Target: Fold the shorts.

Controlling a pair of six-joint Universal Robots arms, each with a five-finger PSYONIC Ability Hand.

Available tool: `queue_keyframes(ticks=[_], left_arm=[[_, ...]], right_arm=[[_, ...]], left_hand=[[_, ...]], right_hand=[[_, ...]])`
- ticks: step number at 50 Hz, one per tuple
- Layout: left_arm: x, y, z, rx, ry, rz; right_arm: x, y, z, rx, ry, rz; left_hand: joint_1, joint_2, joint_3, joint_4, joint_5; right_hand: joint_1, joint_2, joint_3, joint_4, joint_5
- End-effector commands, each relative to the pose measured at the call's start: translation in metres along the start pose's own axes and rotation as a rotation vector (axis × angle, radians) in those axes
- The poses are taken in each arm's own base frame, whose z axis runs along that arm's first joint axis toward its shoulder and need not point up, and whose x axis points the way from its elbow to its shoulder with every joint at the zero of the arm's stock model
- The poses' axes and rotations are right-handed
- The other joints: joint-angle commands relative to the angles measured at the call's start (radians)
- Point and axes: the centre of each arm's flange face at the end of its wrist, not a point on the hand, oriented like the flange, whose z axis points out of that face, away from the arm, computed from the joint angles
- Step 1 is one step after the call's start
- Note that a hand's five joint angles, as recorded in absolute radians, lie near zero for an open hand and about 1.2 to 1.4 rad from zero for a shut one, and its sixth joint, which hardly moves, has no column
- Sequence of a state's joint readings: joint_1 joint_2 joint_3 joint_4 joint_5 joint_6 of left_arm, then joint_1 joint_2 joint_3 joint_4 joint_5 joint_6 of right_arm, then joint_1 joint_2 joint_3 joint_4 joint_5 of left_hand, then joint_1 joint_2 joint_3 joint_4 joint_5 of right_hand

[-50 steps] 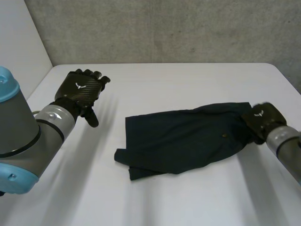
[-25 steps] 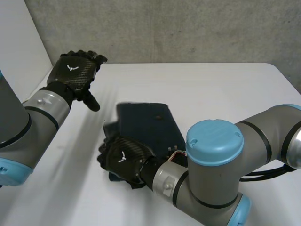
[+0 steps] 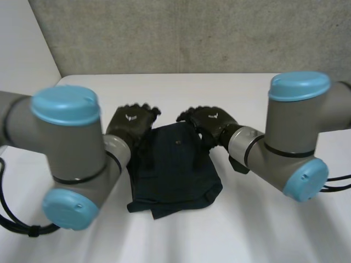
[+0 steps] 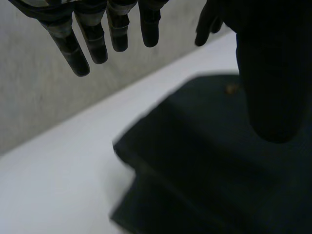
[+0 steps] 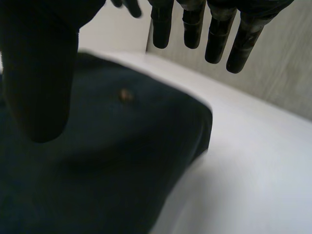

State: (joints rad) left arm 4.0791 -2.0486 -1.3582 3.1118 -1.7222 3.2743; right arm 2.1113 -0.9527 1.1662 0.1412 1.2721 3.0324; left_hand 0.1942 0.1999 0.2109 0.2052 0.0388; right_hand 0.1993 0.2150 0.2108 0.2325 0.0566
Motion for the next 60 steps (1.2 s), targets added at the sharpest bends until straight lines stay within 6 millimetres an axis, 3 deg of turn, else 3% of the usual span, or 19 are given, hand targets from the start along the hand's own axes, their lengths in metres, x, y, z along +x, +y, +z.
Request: queue_keyframes(ticks=[1,10,20,23,24,27,28,30,31,34,36,39,43,60], left_arm=[[0.008,0.041,0.004,-0.142,-0.107,0.050],[0.012,0.071,0.004,-0.268,-0.091,0.085],[0.010,0.061,0.005,-0.241,-0.095,0.096],[0.005,0.037,0.000,-0.176,-0.106,0.095],[0.002,0.020,-0.005,-0.126,-0.111,0.088],[-0.003,-0.007,-0.015,-0.047,-0.116,0.071],[-0.007,-0.028,-0.025,0.016,-0.115,0.056],[-0.012,-0.051,-0.036,0.086,-0.116,0.038],[-0.022,-0.071,-0.047,0.149,-0.124,0.021],[-0.046,-0.097,-0.059,0.232,-0.161,-0.003],[-0.073,-0.118,-0.070,0.291,-0.204,-0.021],[-0.099,-0.126,-0.081,0.274,-0.223,-0.040],[-0.117,-0.128,-0.090,0.211,-0.223,-0.103],[-0.118,-0.134,-0.094,0.205,-0.196,-0.167]], right_arm=[[0.002,0.031,0.018,-0.110,0.000,-0.040],[0.004,0.051,0.023,-0.173,0.046,-0.170],[0.004,0.053,0.021,-0.188,0.054,-0.258],[0.005,0.045,0.018,-0.164,0.062,-0.254],[0.007,0.032,0.013,-0.128,0.075,-0.254],[0.008,0.001,0.002,-0.037,0.104,-0.259],[0.009,-0.021,-0.008,0.036,0.132,-0.252],[0.011,-0.042,-0.019,0.109,0.172,-0.232],[0.016,-0.062,-0.031,0.171,0.227,-0.200],[0.032,-0.086,-0.051,0.241,0.351,-0.137],[0.054,-0.103,-0.072,0.287,0.488,-0.086],[0.075,-0.121,-0.110,0.320,0.647,-0.060],[0.084,-0.121,-0.128,0.284,0.681,-0.048],[0.088,-0.115,-0.133,0.230,0.642,-0.033]], left_hand=[[0.005,-0.001,-0.012,-0.006,-0.015],[0.005,-0.001,-0.012,-0.006,-0.015],[0.002,-0.004,-0.015,-0.009,-0.017],[0.002,-0.004,-0.015,-0.009,-0.017],[0.002,-0.004,-0.015,-0.009,-0.017],[-0.004,-0.010,-0.021,-0.015,-0.023],[-0.007,-0.013,-0.024,-0.018,-0.026],[-0.010,-0.016,-0.027,-0.021,-0.029],[-0.010,-0.016,-0.027,-0.021,-0.029],[-0.010,-0.016,-0.027,-0.021,-0.029],[-0.001,-0.007,-0.018,-0.012,-0.020],[-0.001,-0.007,-0.018,-0.012,-0.020],[-0.013,-0.019,-0.030,-0.024,-0.032],[-0.019,-0.025,-0.036,-0.030,-0.038]], right_hand=[[-0.025,-0.040,-0.036,-0.058,-0.057],[-0.025,-0.040,-0.036,-0.058,-0.057],[-0.025,-0.040,-0.036,-0.058,-0.057],[-0.025,-0.040,-0.036,-0.058,-0.057],[-0.025,-0.040,-0.036,-0.058,-0.057],[-0.025,-0.040,-0.036,-0.058,-0.057],[-0.025,-0.040,-0.036,-0.058,-0.057],[-0.025,-0.040,-0.036,-0.058,-0.057],[-0.025,-0.040,-0.036,-0.058,-0.057],[-0.025,-0.040,-0.036,-0.058,-0.057],[-0.025,-0.040,-0.036,-0.058,-0.057],[-0.025,-0.040,-0.036,-0.058,-0.057],[-0.025,-0.040,-0.036,-0.058,-0.057],[-0.025,-0.040,-0.036,-0.058,-0.057]])
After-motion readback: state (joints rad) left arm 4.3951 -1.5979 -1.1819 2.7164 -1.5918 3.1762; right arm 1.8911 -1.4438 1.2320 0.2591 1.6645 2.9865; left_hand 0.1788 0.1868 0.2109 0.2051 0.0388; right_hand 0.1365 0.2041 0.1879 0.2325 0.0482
